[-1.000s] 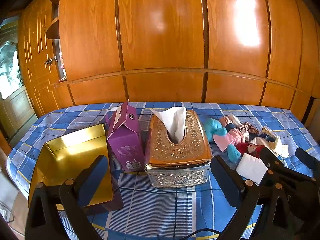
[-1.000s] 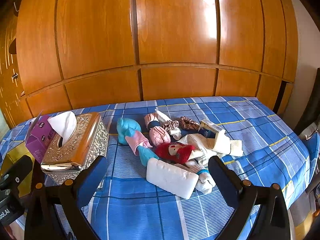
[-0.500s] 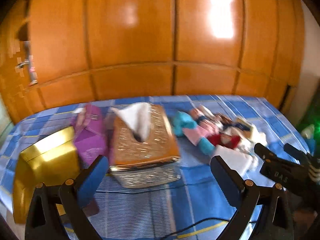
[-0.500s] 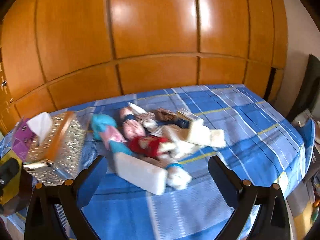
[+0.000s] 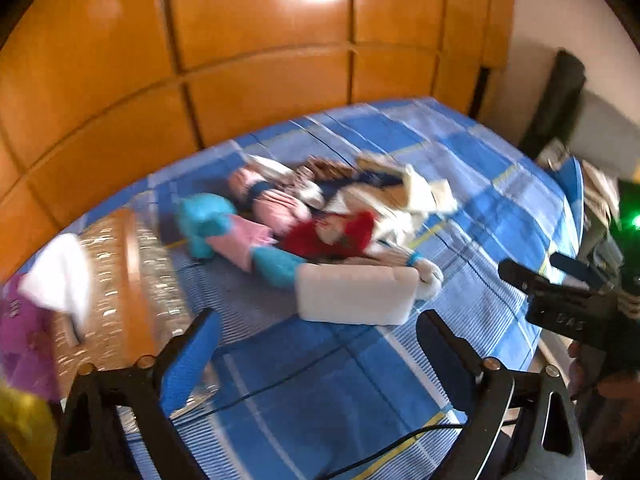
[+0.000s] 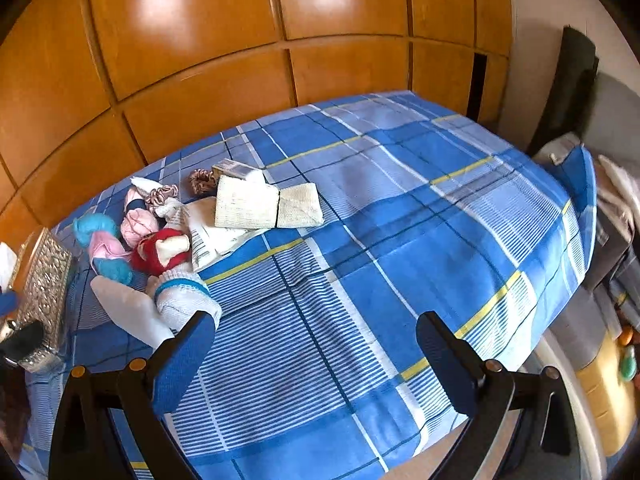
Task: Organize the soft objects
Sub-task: 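Reach the left gripper to the white rectangular pad and grasp it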
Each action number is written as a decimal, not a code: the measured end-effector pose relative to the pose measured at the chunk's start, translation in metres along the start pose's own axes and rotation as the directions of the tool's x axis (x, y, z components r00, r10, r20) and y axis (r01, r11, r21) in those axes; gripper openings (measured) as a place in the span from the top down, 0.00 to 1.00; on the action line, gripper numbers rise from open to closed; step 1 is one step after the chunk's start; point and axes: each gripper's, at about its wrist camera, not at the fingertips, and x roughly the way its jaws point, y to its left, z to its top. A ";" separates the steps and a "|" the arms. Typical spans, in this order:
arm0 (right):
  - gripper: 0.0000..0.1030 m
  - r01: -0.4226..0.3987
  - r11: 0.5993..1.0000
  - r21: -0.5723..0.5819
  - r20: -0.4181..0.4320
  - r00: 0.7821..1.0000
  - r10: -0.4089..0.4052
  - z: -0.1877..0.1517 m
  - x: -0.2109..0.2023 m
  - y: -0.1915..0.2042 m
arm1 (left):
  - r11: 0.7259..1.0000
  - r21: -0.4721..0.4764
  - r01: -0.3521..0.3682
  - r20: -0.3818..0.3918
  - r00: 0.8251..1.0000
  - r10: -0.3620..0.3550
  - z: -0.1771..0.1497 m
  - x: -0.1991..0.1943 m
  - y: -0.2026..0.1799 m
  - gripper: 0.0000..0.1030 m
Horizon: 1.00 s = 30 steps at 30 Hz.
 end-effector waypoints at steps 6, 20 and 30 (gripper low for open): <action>0.00 -0.035 0.999 0.002 -0.032 0.999 0.035 -0.004 0.012 0.001 | 0.955 0.295 0.004 0.014 1.000 -0.009 0.014 0.023 -0.033 0.07; 0.00 -0.036 0.999 0.021 -0.070 0.997 0.037 -0.008 0.027 -0.004 | 0.875 0.420 0.241 -0.165 0.968 -0.187 -0.032 0.036 -0.037 0.01; 0.00 -0.038 0.999 0.010 -0.065 0.997 0.039 -0.007 0.025 -0.002 | 0.857 0.463 0.228 -0.170 0.971 -0.167 -0.024 0.013 -0.034 0.03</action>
